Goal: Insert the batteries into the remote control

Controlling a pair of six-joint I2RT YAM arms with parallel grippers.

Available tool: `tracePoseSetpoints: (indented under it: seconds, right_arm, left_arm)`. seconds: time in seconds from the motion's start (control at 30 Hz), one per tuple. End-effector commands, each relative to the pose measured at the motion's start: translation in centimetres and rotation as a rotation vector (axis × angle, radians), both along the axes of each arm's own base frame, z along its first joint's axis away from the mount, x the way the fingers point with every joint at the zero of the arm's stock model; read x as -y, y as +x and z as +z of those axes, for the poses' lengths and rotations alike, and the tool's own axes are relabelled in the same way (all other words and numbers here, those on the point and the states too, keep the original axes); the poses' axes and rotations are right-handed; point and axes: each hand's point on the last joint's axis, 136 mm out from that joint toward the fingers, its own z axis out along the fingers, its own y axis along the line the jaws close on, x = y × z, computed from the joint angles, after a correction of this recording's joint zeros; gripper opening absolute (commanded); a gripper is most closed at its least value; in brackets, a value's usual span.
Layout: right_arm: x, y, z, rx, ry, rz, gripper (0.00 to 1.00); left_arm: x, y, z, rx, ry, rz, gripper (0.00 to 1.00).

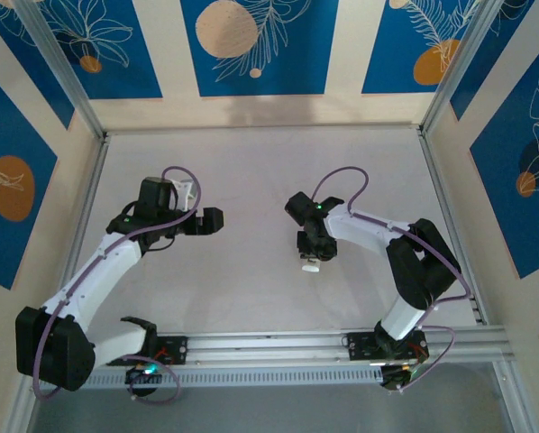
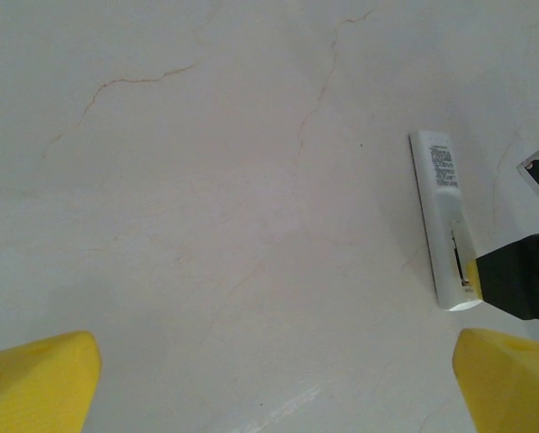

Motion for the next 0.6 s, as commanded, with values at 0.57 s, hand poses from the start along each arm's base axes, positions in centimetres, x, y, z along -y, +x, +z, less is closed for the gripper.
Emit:
tracePoseSetpoints:
  seconds: [0.57]
  right_arm:
    - [-0.99, -0.09, -0.50, -0.024, 0.052, 0.004, 0.29]
  left_arm:
    - [0.14, -0.12, -0.54, -0.015, -0.008, -0.012, 1.00]
